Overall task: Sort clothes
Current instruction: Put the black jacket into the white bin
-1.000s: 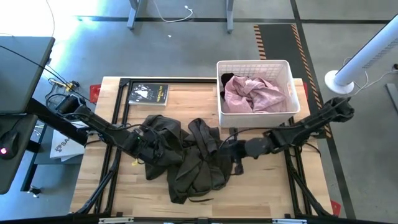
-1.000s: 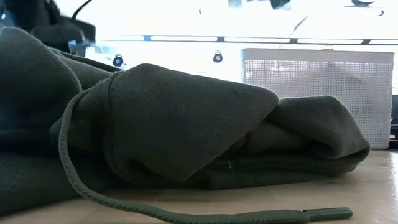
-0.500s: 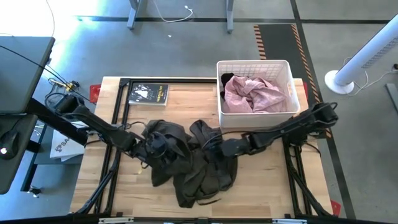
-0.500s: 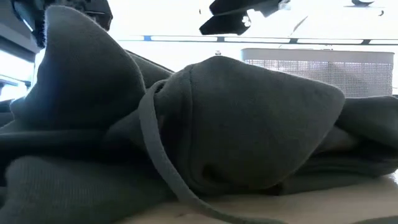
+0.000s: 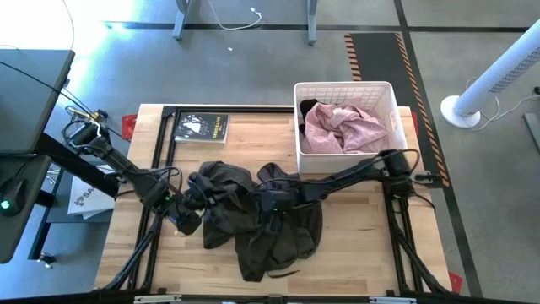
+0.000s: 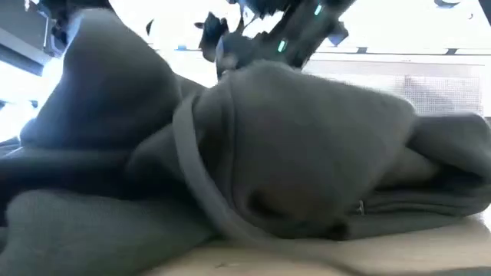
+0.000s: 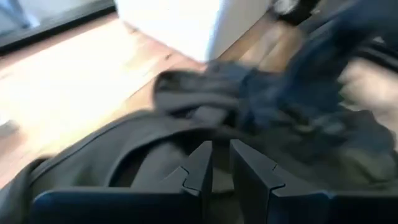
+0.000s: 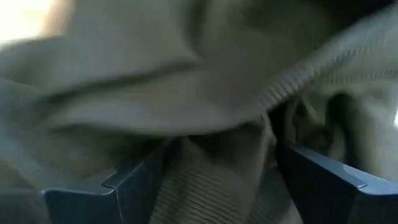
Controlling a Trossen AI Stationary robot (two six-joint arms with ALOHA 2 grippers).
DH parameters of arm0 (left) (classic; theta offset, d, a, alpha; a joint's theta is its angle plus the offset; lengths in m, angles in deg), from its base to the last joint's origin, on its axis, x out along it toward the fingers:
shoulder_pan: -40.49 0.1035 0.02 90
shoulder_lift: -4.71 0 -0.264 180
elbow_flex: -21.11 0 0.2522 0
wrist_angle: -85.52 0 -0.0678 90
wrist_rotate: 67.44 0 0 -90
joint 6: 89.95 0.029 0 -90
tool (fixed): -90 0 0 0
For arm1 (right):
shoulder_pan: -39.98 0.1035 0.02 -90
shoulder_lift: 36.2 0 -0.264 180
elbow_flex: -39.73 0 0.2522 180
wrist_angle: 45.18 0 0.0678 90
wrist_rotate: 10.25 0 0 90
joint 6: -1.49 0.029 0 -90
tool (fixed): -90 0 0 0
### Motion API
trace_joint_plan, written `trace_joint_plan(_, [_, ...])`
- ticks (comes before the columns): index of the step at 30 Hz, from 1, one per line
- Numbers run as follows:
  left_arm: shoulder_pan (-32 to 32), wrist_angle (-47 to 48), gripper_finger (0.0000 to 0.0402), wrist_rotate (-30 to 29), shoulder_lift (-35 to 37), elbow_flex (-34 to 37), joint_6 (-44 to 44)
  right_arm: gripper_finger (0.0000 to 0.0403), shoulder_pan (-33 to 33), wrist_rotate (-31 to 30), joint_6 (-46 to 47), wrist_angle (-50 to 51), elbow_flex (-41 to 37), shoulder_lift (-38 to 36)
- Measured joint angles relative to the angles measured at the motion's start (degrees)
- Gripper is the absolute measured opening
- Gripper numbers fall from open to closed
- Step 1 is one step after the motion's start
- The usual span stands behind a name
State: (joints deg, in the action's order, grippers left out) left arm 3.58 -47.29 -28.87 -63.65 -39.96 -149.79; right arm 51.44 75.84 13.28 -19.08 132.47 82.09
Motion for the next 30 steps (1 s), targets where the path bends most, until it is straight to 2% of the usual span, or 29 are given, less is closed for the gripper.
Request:
trace_joint_plan(3, [-0.42, -5.73, 0.0049, -2.41, -2.17, -0.02, 3.74, 0.0298, -1.04, 0.24, 0.46, 2.01, 2.31, 4.45])
trace_joint_plan(6, [-0.33, -7.65, 0.0049, -4.39, -4.55, -0.02, 4.9, 0.0267, -1.32, 0.69, 0.42, 4.01, 3.77, 7.65])
trace_joint_plan(10, [-0.2, -5.75, 0.0048, -6.54, -6.29, -0.02, 3.65, 0.017, -1.03, 1.89, 1.64, 3.69, 3.97, 8.96])
trace_joint_plan(14, [-0.37, 1.7, 0.0048, -8.65, -5.47, -0.02, -3.27, 0.004, 0.31, 0.24, 0.82, 2.05, 3.72, 8.82])
trace_joint_plan(15, [-0.54, 4.03, 0.0048, -8.85, -5.01, -0.02, -5.31, 0.0026, 0.71, -0.06, 0.12, 1.23, 3.58, 8.52])
trace_joint_plan(20, [-1.09, 14.01, 0.0048, -8.97, -4.04, -0.02, -15.82, 0.0032, 3.12, -4.56, 0.29, 1.47, 2.99, 4.42])
trace_joint_plan(24, [-1.09, 16.22, 0.0048, -8.66, -4.35, -0.02, -19.86, 0.0019, 5.15, -10.98, -1.63, 3.8, 2.69, -3.41])
trace_joint_plan(30, [-1.26, 14.16, 0.0048, -8.8, -5.04, -0.02, -19.36, 0.0019, 7.34, -30.25, -8.7, 3.29, 2.99, -17.39])
